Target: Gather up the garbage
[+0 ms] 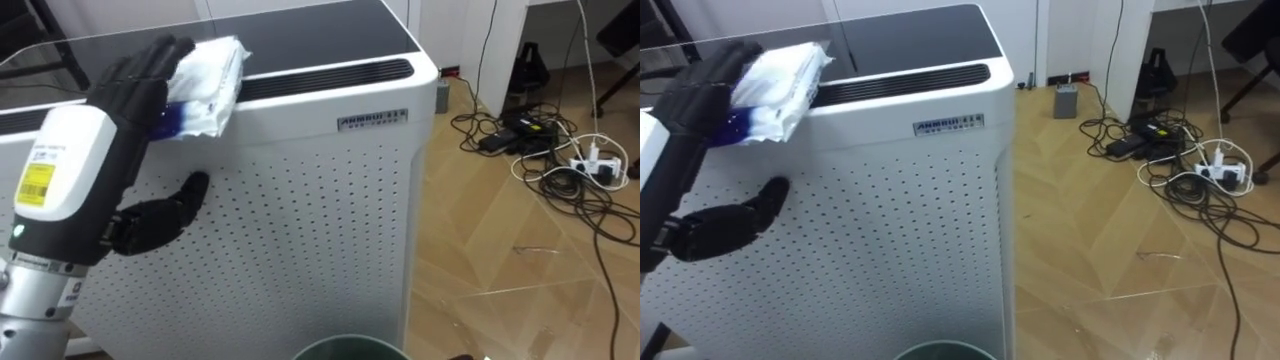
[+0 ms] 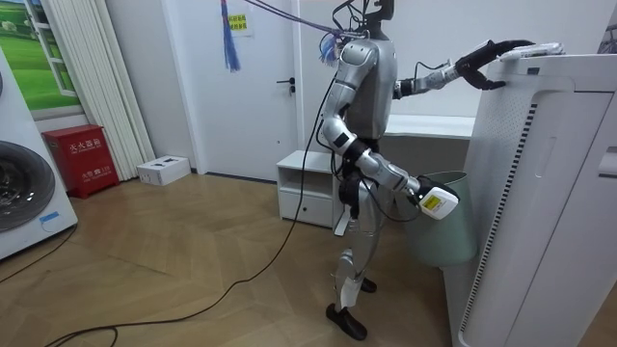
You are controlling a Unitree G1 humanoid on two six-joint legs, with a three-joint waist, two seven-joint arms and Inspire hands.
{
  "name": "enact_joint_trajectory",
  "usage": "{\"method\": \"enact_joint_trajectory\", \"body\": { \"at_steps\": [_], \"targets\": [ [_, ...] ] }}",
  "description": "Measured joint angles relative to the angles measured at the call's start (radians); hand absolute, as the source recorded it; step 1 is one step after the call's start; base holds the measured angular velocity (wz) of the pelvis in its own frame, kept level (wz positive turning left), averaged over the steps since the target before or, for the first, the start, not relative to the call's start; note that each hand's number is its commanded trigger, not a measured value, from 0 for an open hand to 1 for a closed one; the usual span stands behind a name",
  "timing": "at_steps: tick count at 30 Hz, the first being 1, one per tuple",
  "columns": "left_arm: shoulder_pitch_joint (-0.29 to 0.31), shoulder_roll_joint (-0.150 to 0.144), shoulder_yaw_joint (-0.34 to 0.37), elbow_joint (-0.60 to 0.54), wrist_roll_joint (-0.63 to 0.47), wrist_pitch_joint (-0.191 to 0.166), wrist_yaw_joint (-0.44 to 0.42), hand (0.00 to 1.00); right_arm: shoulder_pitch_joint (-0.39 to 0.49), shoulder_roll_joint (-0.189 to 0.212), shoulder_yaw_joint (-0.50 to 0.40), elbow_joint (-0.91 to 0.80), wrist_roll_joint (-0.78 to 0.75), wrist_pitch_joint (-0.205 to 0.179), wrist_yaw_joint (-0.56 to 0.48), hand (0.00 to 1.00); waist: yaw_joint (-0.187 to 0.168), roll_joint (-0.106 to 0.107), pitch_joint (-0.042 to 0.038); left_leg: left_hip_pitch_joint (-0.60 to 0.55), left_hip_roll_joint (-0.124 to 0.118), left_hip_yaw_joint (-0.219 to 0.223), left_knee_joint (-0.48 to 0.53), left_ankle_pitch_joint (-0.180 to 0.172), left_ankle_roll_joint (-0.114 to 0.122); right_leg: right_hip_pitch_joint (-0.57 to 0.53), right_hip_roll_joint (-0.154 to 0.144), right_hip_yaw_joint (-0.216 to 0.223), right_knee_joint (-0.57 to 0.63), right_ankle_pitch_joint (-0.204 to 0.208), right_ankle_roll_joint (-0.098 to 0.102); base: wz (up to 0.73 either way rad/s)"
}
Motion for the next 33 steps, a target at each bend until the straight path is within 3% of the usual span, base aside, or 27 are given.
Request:
{"method": "enact_joint_trajectory", "body": {
  "at_steps": [7, 14, 25, 31, 33],
  "targets": [
    [-0.044, 0.001, 0.003, -0.015, -0.002, 0.004, 0.009, 1.0, 0.001, -0.003, 0.0, -0.001, 0.0, 0.0, 0.0, 1.0, -0.001, 0.004, -0.0025, 0.002, -0.002, 0.0, 0.0, 0.001, 0.002, 0.005, -0.002, -0.001, 0.0, 0.001, 0.002, 0.0],
    [-0.109, 0.001, 0.004, -0.015, -0.001, 0.037, 0.013, 1.0, 0.001, -0.009, 0.0, -0.001, 0.0, 0.0, 0.006, 1.0, -0.006, 0.014, -0.0063, 0.004, -0.002, 0.003, -0.003, 0.001, 0.002, 0.003, -0.003, 0.0, 0.0, 0.001, 0.002, 0.0],
    [-0.114, 0.001, 0.0, -0.021, -0.014, 0.039, 0.009, 1.0, 0.001, -0.028, 0.009, -0.003, 0.0, 0.0, 0.012, 1.0, -0.004, 0.014, -0.0053, 0.021, -0.003, 0.014, -0.017, 0.003, 0.004, 0.011, -0.006, 0.003, -0.001, -0.002, 0.006, 0.0],
    [-0.091, -0.011, -0.01, -0.022, -0.127, 0.042, 0.007, 1.0, 0.001, -0.03, 0.011, -0.003, 0.001, 0.0, 0.018, 1.0, -0.006, 0.013, -0.0061, 0.024, -0.003, 0.016, -0.018, 0.003, 0.004, 0.01, -0.006, -0.001, -0.002, -0.002, 0.006, 0.0],
    [-0.079, -0.023, -0.011, -0.044, -0.233, 0.048, -0.019, 1.0, 0.001, -0.03, 0.012, -0.003, 0.003, 0.0, 0.026, 1.0, -0.007, 0.008, -0.0076, 0.021, -0.004, 0.015, -0.018, 0.003, 0.004, 0.007, -0.007, 0.0, 0.0, -0.002, 0.007, 0.0]
  ]
}}
